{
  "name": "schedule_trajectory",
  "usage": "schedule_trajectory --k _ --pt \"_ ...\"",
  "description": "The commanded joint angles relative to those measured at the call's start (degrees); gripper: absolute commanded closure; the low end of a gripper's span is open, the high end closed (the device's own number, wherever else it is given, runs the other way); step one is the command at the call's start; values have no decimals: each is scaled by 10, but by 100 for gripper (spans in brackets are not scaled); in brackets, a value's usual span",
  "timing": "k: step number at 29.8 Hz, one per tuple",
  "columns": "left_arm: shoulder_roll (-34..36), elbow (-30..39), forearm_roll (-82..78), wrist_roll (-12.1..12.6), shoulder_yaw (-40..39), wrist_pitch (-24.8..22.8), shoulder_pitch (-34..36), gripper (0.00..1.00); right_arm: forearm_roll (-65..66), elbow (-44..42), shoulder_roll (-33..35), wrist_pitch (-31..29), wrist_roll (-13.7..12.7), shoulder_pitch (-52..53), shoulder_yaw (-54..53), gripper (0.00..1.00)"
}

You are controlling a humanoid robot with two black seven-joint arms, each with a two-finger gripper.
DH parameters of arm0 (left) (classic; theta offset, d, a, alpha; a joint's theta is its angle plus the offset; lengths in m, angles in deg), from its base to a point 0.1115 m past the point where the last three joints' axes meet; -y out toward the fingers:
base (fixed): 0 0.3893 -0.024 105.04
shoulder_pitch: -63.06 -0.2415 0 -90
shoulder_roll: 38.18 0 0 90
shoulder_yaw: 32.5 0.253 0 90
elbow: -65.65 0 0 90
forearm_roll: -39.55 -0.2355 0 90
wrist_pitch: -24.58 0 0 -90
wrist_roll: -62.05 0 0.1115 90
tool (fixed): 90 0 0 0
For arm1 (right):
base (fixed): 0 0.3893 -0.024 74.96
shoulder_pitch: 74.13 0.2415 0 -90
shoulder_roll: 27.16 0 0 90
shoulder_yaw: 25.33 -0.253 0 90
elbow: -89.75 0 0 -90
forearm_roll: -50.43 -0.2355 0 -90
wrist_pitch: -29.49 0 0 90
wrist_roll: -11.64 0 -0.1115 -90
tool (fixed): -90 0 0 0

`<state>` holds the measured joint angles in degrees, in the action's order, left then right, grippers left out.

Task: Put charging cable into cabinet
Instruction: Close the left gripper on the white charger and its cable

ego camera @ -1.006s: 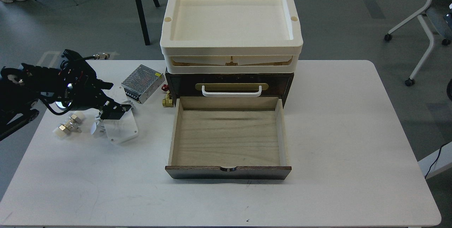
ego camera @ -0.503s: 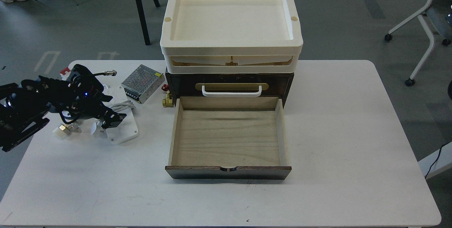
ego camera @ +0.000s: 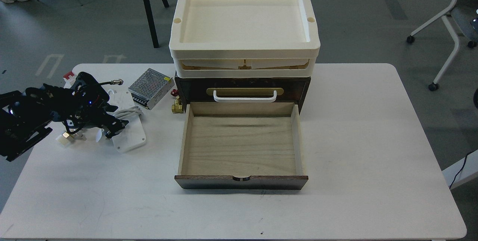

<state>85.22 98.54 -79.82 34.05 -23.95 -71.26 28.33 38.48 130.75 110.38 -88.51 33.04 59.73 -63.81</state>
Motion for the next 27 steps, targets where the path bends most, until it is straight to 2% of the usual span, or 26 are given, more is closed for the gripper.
schedule_trajectory --k 1,2,4,9,18,20,24,27 --pt "-1 2 0 0 1 3 0 58 -1 0 2 0 0 -3 0 0" --pt "-1 2 -1 0 1 1 0 68 0 0 2 0 1 -4 0 0" --pt "0 1 -1 0 1 3 0 94 -1 0 2 0 1 -4 0 0" --pt "-1 2 -1 0 0 3 2 100 0 -2 2 0 1 -4 -1 0" --pt "24 28 32 0 -7 21 16 100 -1 -4 3 0 1 -9 -1 0" --pt "61 71 41 0 -9 13 25 100 -1 -4 3 0 1 -9 -3 0" --pt "156 207 48 0 -17 -36 54 100 -1 -6 4 0 1 -9 -4 0" --pt "234 312 57 0 -53 -62 59 100 -1 -10 4 0 2 -9 -4 0"
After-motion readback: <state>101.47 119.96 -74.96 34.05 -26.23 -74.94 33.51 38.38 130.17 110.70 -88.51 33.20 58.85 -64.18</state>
